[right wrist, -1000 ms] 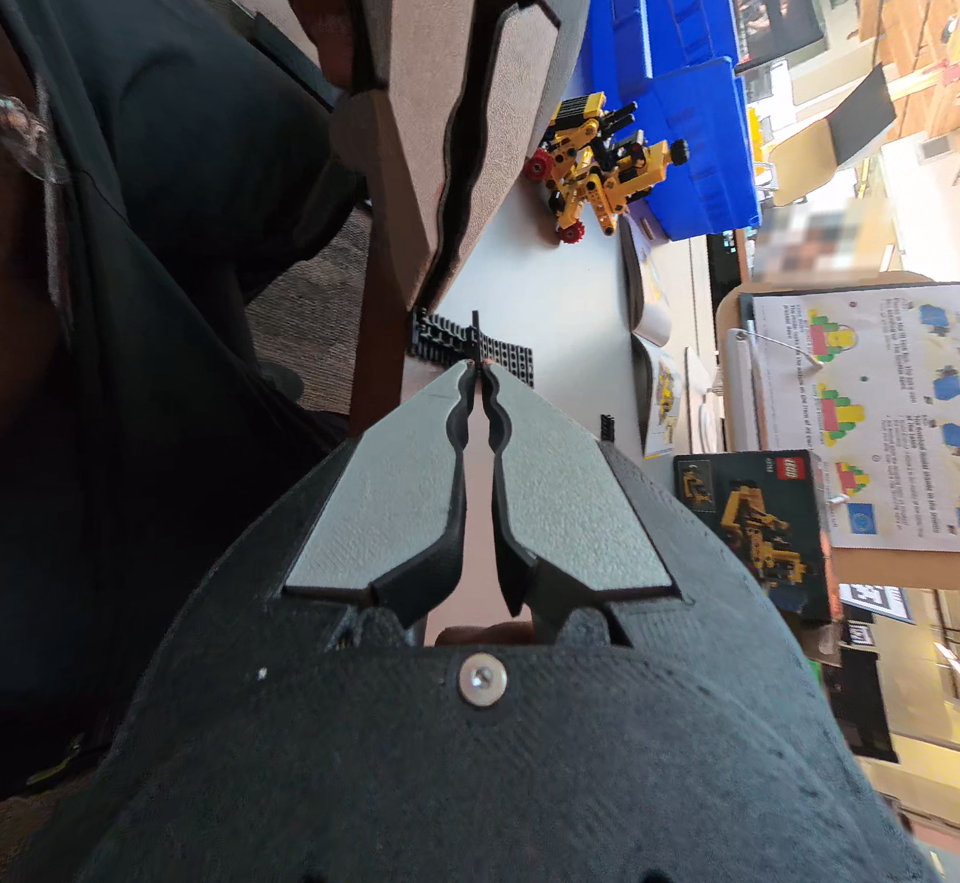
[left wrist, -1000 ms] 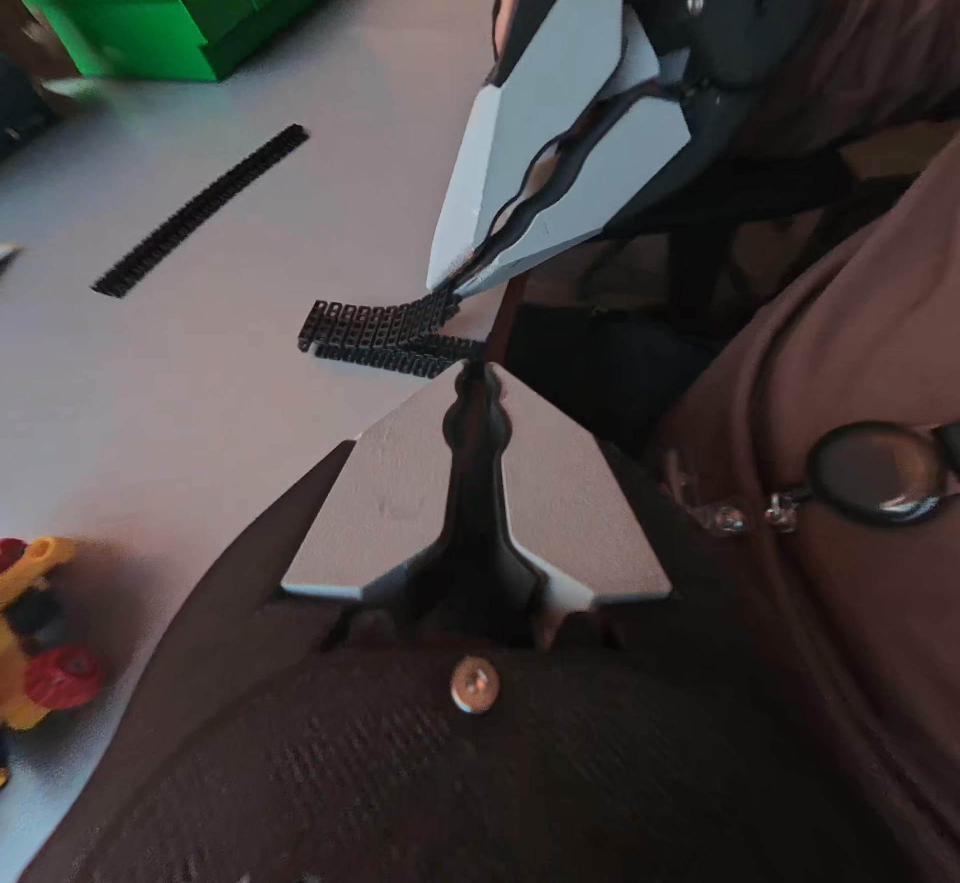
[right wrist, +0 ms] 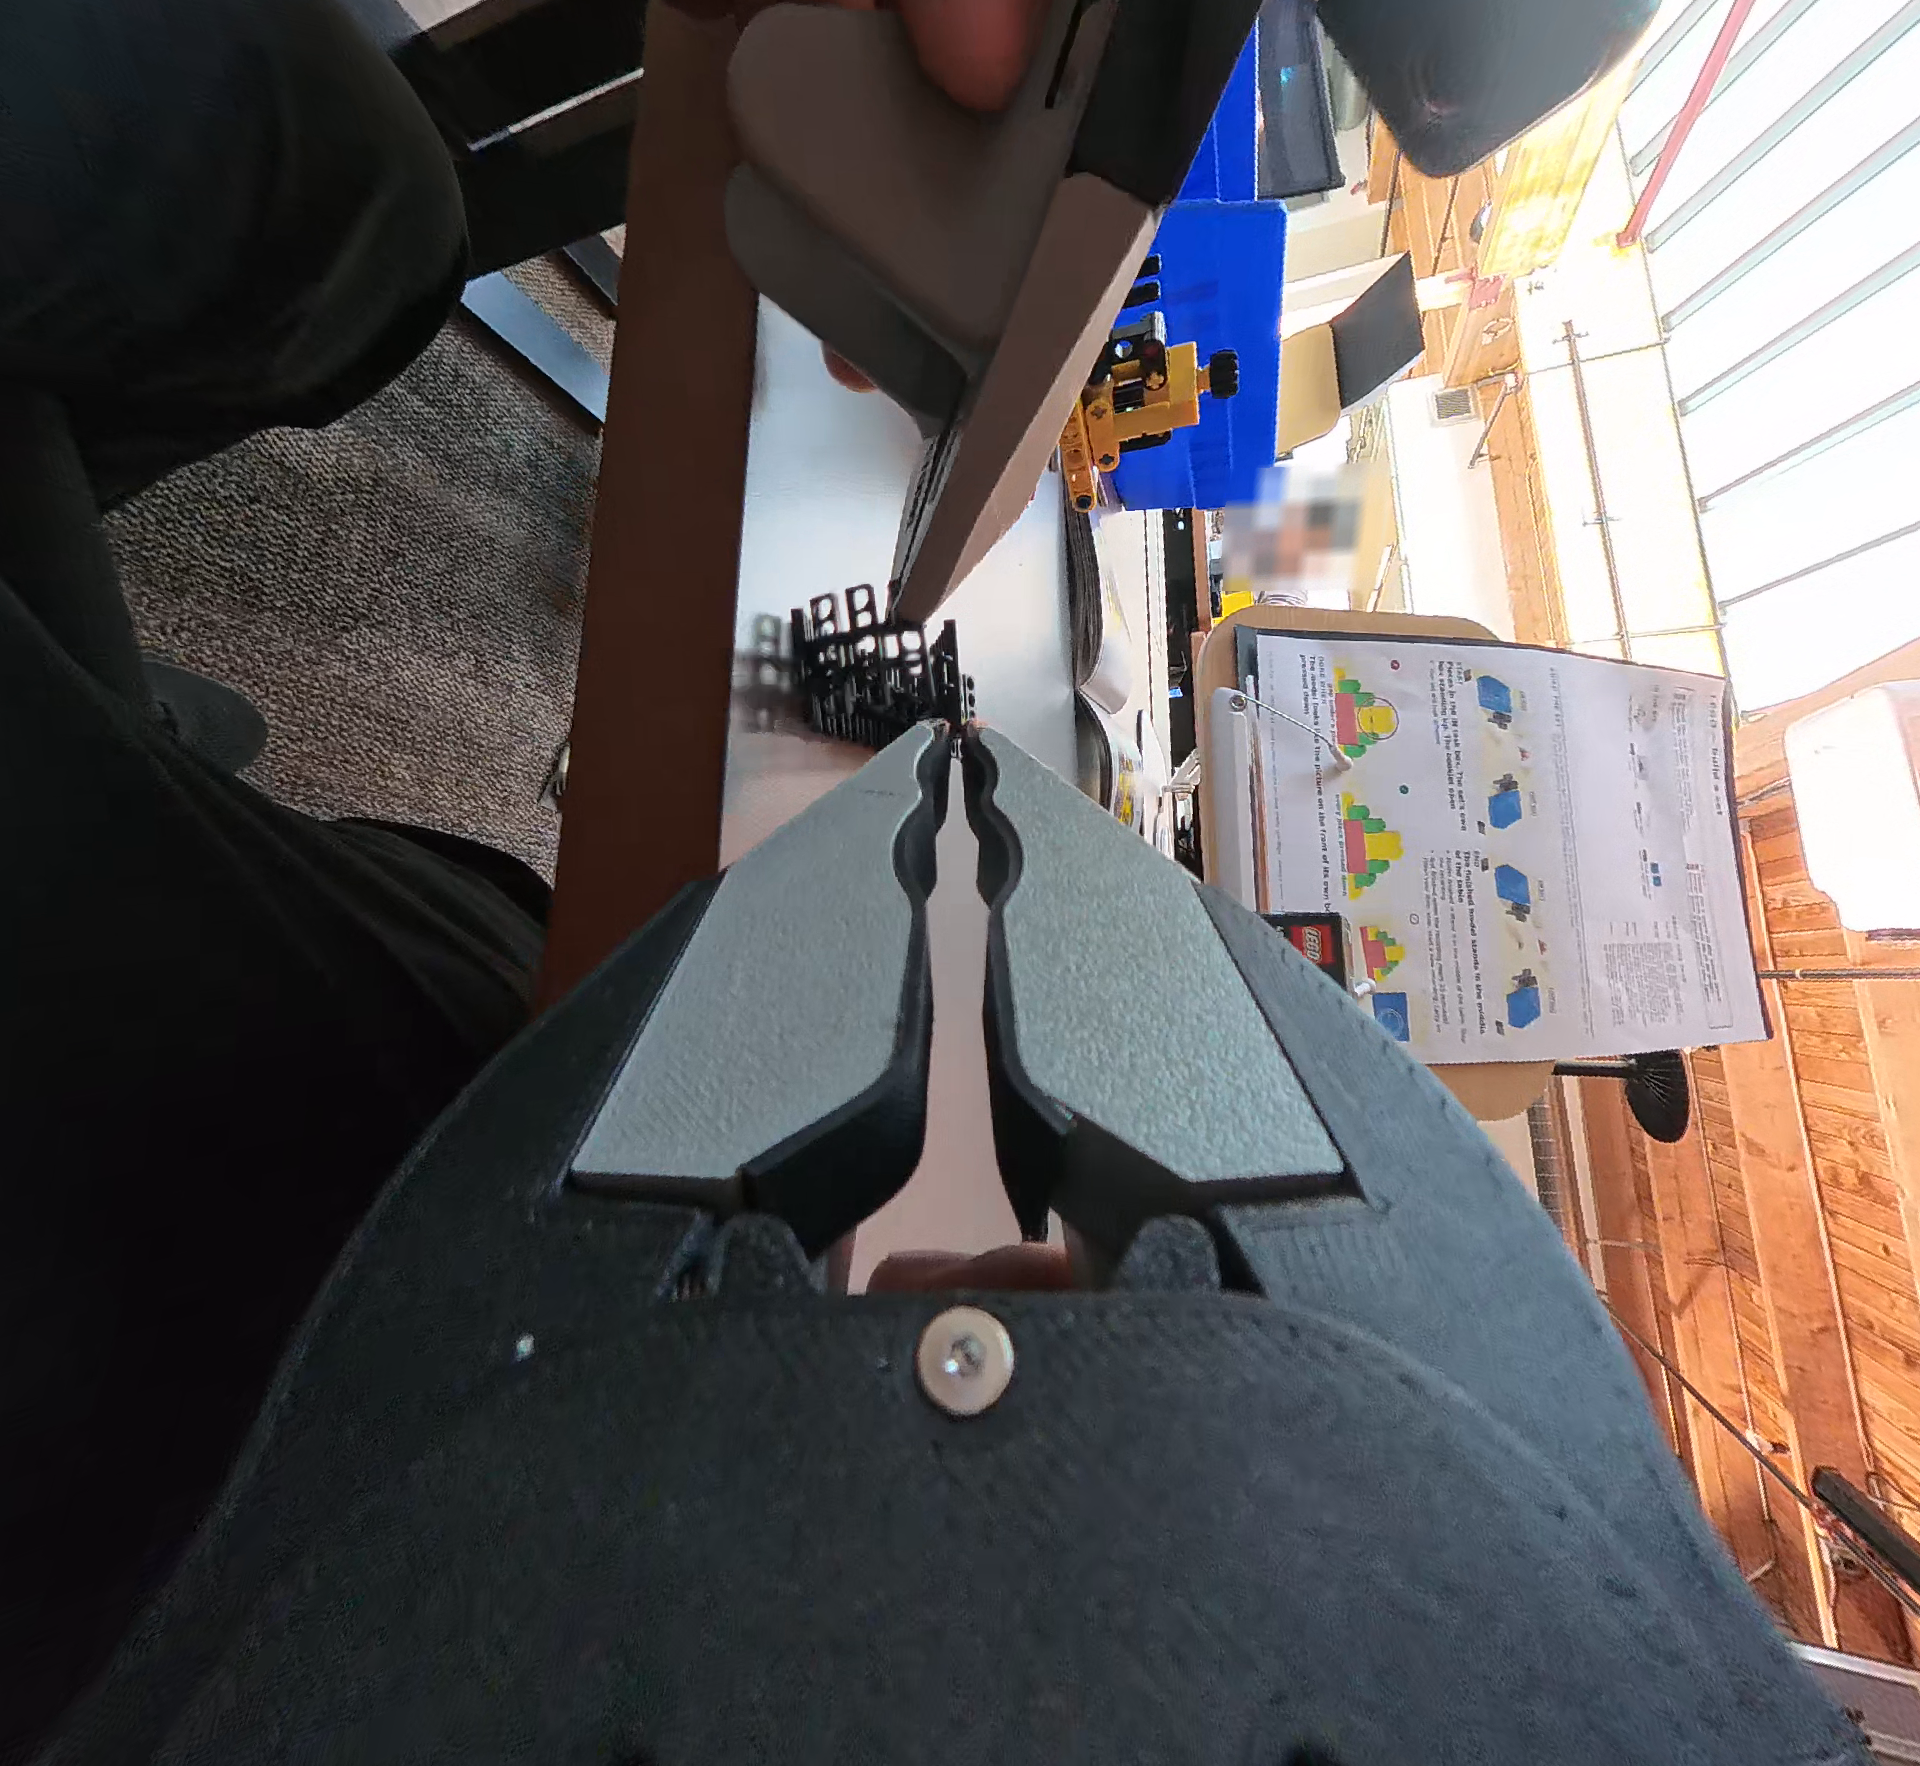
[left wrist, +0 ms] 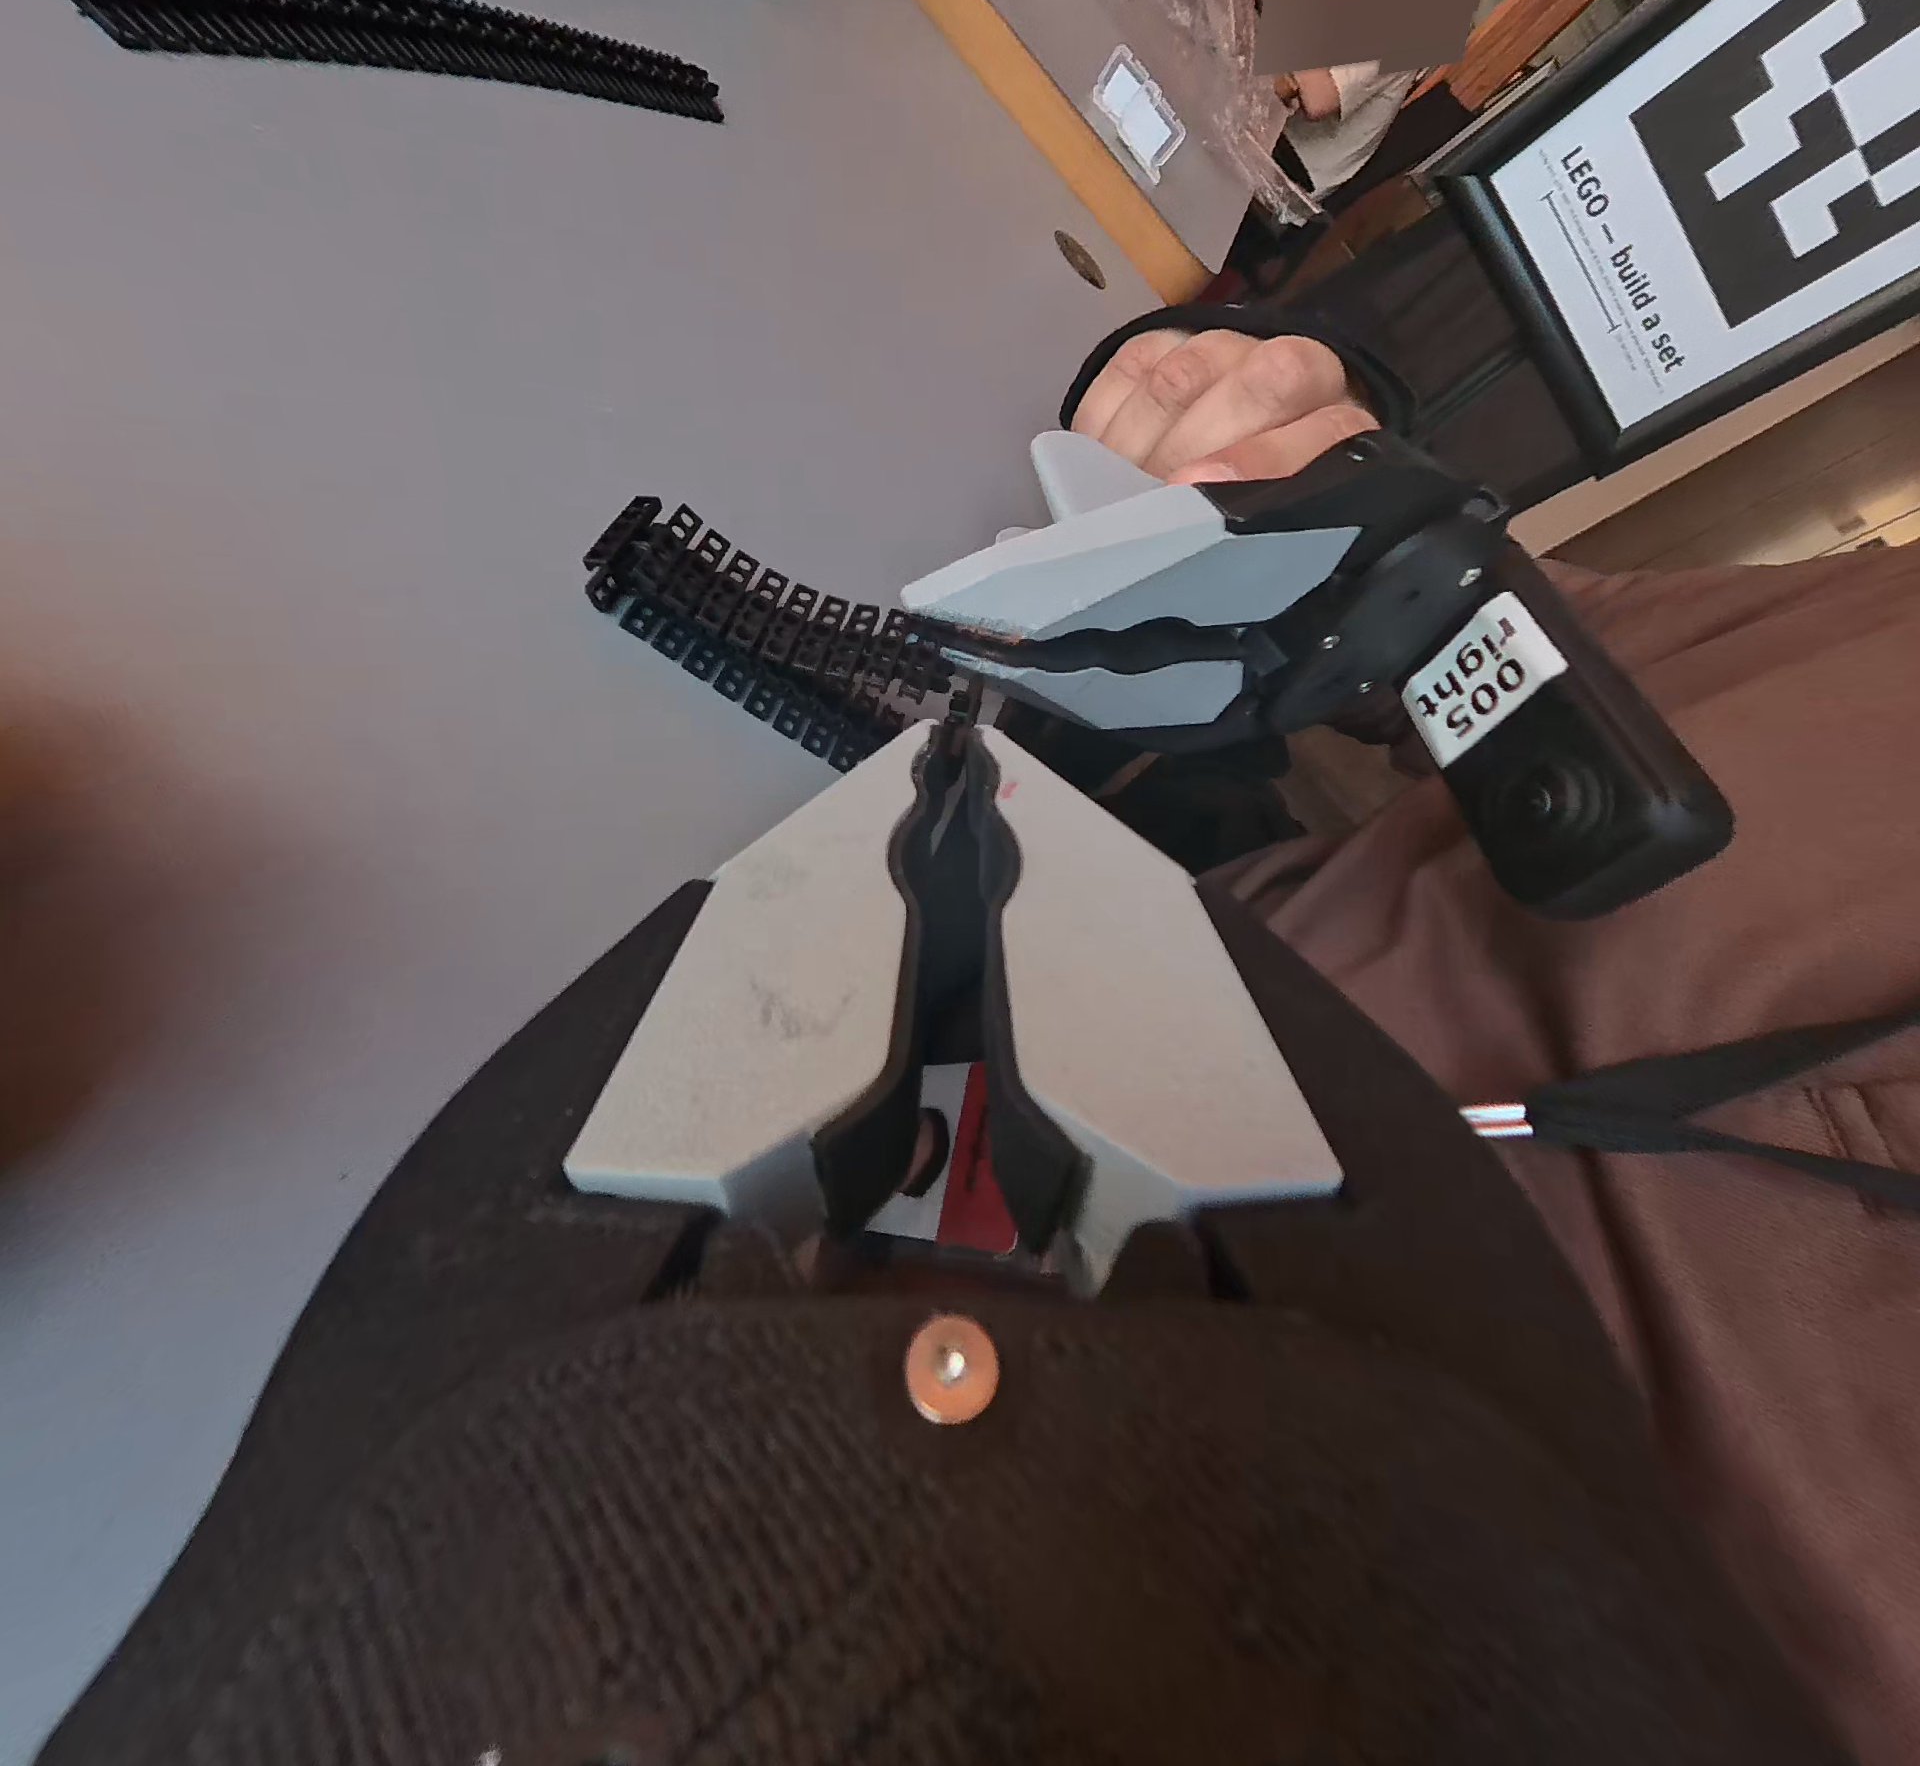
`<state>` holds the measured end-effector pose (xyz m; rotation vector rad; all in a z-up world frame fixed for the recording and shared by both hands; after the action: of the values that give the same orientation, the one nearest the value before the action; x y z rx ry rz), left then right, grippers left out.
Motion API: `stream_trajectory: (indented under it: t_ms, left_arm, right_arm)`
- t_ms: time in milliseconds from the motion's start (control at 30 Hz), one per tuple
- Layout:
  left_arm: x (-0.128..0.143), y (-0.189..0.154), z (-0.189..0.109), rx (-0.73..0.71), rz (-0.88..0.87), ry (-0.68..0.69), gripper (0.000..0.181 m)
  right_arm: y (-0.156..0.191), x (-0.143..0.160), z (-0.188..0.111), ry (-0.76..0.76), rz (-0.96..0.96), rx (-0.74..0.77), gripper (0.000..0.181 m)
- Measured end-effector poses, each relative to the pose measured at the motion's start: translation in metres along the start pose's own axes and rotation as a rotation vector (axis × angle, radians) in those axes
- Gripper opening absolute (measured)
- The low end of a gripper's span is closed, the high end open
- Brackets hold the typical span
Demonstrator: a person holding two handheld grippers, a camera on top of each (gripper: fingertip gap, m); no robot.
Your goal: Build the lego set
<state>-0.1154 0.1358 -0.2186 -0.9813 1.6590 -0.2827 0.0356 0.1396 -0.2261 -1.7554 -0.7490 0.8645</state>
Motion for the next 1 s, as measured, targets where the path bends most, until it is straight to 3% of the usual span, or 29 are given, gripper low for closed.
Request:
stream_trajectory:
  t_ms: [667,1000]
  left_arm:
    - [0.004,0.004,0.002,-0.031,-0.049,-0.011,0.0]
    - [0.003,0.004,0.001,-0.03,-0.064,-0.009,0.0]
  right_arm:
    - [0.011,-0.001,0.001,0.003,-0.051,-0.043,0.0]
    - [0.006,0.003,0.001,-0.015,0.014,-0.079,0.007]
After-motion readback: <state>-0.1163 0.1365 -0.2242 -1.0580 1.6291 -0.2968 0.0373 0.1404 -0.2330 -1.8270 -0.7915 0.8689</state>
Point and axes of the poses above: each gripper's, where its closed fingertips meet, z out along the fingers, x out of its underside, y = z × x across the jaws, the point moved 9 cm from there along -z, back along the fingers, and after that the axes turned 2 degrees about -z, right-handed, at the moved point
